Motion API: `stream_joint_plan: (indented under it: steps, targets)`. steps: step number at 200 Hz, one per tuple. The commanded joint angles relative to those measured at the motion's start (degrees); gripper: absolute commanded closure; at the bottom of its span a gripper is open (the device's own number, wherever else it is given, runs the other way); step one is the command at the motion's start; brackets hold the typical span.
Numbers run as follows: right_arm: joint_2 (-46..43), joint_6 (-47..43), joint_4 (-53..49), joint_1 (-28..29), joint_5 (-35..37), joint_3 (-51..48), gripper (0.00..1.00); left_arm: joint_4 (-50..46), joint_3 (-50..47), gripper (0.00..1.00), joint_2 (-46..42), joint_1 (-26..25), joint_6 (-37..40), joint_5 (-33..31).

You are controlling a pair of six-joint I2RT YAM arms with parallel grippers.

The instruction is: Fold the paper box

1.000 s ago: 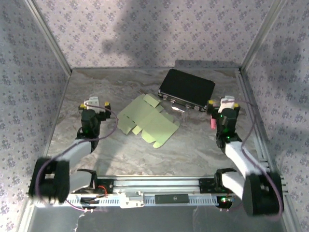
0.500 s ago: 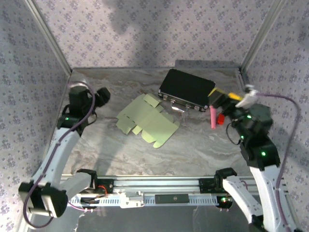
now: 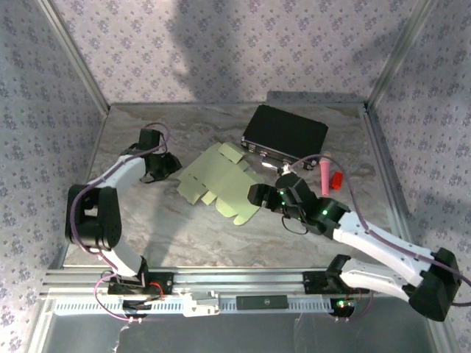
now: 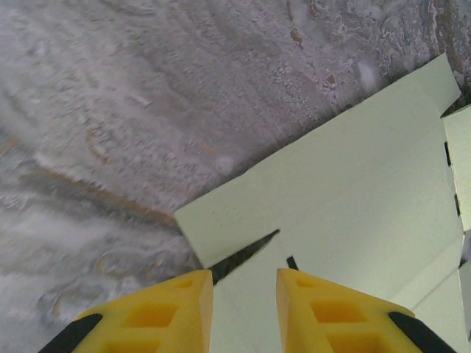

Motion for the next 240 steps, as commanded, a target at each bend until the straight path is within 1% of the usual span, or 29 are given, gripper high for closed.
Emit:
stream_joint_plan:
  steps: [1,32,53,77,110,127,143,160,186,198,209,223,240]
  targets:
    - [1.22,6.05,5.62,-2.37,-0.46,-3.41,0.16,-0.31,2.83,0.70,1.83,-2.42,2.20,0.29]
    - [0.74,7.22,8.63,-7.57,-5.10,-7.97,0.19,2.15,0.08,0.70,2.70,-5.57,1.37,-1.93]
    - [1.31,6.62,9.02,-10.52,-8.90,-8.60,0.22,4.88,-4.31,0.70,2.51,-7.02,-0.46,-4.71]
    - [3.56,5.98,9.42,-11.80,-11.69,-8.59,0.23,9.20,-9.43,0.70,1.55,-7.35,-2.86,-4.30]
    - [6.69,5.55,11.59,-12.51,-14.44,-8.02,0.23,11.72,-13.40,0.70,0.81,-9.09,-4.89,-2.10]
    - [7.88,5.40,12.24,-12.50,-15.36,-7.23,0.24,13.31,-16.41,0.70,-0.78,-9.98,-7.54,-1.81]
    - [8.84,5.48,12.74,-11.42,-15.61,-6.57,0.24,15.70,-20.58,0.71,-3.82,-11.14,-11.96,-1.69]
    - [10.14,6.18,13.68,-9.28,-15.04,-5.87,0.24,18.10,-25.39,0.72,-8.46,-14.06,-18.60,-3.11]
    - [13.05,8.58,17.17,-5.56,-14.21,-5.76,0.24,23.19,-33.53,0.73,-18.35,-20.77,-31.44,-6.87]
    - [14.65,9.83,19.35,-4.38,-14.28,-6.02,0.25,24.41,-35.35,0.71,-23.09,-24.12,-35.32,-8.11]
    - [16.13,10.71,21.21,-3.08,-14.29,-6.29,0.26,24.17,-34.82,0.70,-26.19,-25.59,-35.96,-7.20]
    - [18.02,11.64,23.30,-1.28,-13.77,-6.29,0.26,21.19,-32.57,0.68,-28.62,-25.85,-35.06,-4.91]
    - [20.71,13.52,27.28,0.80,-13.64,-6.68,0.27,16.08,-30.29,0.65,-31.90,-23.76,-32.38,-3.58]
